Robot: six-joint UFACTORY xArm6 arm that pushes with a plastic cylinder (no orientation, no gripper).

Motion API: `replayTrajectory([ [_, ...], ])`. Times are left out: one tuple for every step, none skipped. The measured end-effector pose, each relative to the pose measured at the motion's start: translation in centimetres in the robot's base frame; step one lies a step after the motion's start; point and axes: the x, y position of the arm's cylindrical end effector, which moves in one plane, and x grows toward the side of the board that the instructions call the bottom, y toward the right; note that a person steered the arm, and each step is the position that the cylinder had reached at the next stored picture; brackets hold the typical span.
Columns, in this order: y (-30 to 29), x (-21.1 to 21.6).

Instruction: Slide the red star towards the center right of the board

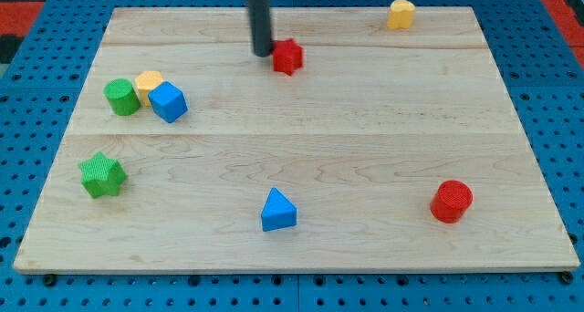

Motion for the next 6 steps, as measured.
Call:
replayTrajectory([
  [6.6,1.4],
  [9.0,3.4],
  [11.3,5.7],
  [8.3,5.9],
  [8.7,8.6],
  [12.7,9.3],
])
